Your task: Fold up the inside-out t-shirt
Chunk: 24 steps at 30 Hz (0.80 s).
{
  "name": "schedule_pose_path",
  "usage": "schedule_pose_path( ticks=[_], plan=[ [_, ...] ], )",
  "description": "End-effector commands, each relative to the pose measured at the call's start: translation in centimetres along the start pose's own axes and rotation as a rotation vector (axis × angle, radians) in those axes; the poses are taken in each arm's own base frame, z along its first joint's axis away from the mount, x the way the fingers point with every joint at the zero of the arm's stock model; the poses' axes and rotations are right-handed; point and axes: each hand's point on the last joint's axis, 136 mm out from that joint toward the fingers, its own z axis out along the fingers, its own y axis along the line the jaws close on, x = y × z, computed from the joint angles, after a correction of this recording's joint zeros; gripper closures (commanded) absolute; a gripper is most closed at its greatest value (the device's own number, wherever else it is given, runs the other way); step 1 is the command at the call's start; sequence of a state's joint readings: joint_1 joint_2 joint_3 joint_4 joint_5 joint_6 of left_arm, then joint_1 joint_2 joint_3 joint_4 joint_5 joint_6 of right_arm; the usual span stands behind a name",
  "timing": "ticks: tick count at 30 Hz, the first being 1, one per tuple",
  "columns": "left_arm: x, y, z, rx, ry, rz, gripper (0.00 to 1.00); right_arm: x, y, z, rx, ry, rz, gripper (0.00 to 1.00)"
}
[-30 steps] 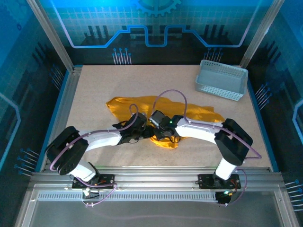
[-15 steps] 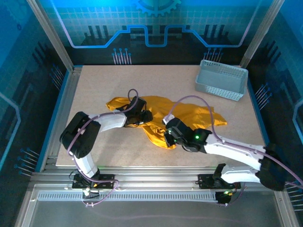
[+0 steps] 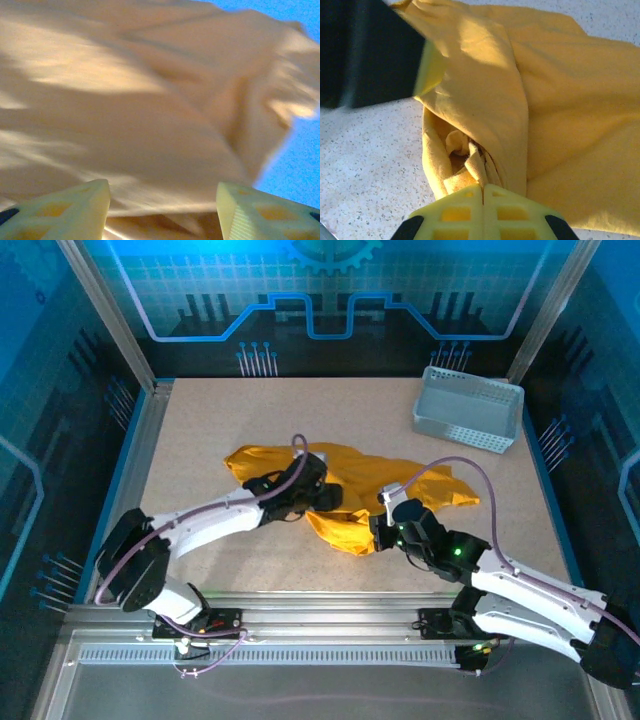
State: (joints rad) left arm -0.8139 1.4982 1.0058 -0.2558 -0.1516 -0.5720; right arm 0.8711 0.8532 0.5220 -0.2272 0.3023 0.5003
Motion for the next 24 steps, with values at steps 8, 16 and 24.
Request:
schedule_pose_path(
  ticks=[8, 16, 24],
  plan=[
    [6.6, 0.5, 4.7, -0.094, 0.195, 0.103, 0.48, 6.3, -2.0, 1.3, 0.068, 0.149, 0.163, 1.0],
    [6.9, 0.8, 6.4, -0.129, 0.203, 0.086, 0.52, 9.3, -2.7, 1.3, 0.121, 0.239, 0.183, 1.0],
    [5.1, 2.5, 5.7, -0.174, 0.134, 0.029, 0.92, 10.8, -3.3, 1.2, 0.196, 0.289, 0.133, 1.0]
  ],
)
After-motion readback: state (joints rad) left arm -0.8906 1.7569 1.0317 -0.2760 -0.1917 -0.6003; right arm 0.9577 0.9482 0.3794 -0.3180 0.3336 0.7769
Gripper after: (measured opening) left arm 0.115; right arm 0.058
